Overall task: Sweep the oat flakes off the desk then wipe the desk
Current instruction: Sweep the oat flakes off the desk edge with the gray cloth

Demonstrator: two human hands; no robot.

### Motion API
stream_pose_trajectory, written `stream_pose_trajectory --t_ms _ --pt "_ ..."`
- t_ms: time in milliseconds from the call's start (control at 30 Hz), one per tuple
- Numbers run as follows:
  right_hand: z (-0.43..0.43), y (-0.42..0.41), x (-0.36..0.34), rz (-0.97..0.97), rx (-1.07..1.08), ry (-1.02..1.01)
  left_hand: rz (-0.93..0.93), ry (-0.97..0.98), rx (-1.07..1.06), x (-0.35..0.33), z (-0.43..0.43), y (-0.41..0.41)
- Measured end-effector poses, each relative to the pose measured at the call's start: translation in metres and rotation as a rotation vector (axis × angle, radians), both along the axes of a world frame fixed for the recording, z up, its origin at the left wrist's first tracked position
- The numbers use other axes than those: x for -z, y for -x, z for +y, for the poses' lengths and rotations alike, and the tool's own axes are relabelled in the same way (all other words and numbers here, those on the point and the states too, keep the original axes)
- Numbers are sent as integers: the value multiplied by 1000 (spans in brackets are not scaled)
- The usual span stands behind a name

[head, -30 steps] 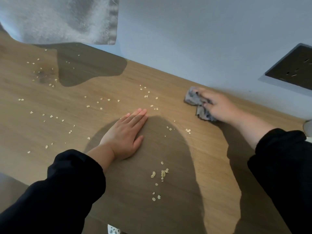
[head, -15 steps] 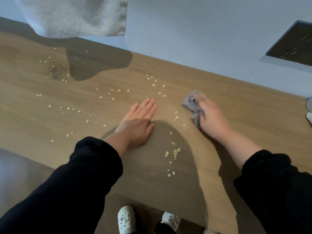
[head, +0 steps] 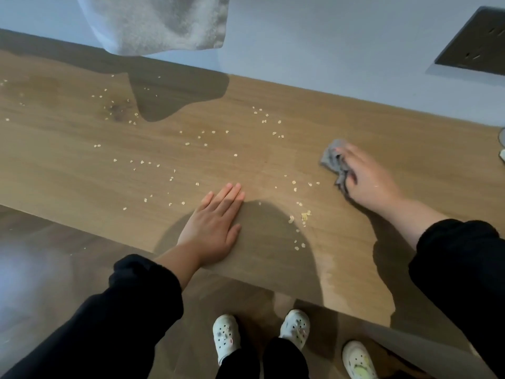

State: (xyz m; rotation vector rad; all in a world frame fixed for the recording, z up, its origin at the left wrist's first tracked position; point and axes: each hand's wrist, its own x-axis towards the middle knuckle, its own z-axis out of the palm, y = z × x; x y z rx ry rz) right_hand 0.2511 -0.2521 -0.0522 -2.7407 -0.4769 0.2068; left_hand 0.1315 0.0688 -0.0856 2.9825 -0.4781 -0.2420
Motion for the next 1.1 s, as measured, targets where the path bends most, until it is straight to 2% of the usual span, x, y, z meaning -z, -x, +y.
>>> stream_pose_trajectory --t_ms 67,100,167,233,333,433,500,667,733,800,867,967,1100 --pt "-3 16 2 -37 251 -10 2 -6 -4 0 0 0" --pt "6 26 5 -53 311 12 0 -7 -5 1 1 0" --pt "31 47 11 -52 292 29 -9 7 -4 1 1 0" --pt "47 59 15 -31 186 37 -9 24 -1 1 1 -1" --pt "32 53 13 17 109 39 -14 43 -5 1 1 -1" --pt "14 42 10 -31 327 16 -13 51 -9 2 1 -1" --pt "29 48 10 -83 382 27 -10 57 -7 2 1 -1" --pt "54 73 14 17 -16 47 0 77 -12 0 2 -1" --pt "36 68 9 54 -41 47 6 87 -18 0 2 -1" --pt "16 77 3 76 99 -6 13 97 -17 1 2 -2" --pt "11 102 2 40 328 -43 11 100 -15 1 2 -2" --pt "41 143 11 -6 616 19 9 124 -15 1 2 -2" --pt "103 141 16 37 731 -9 11 103 -18 0 2 -2"
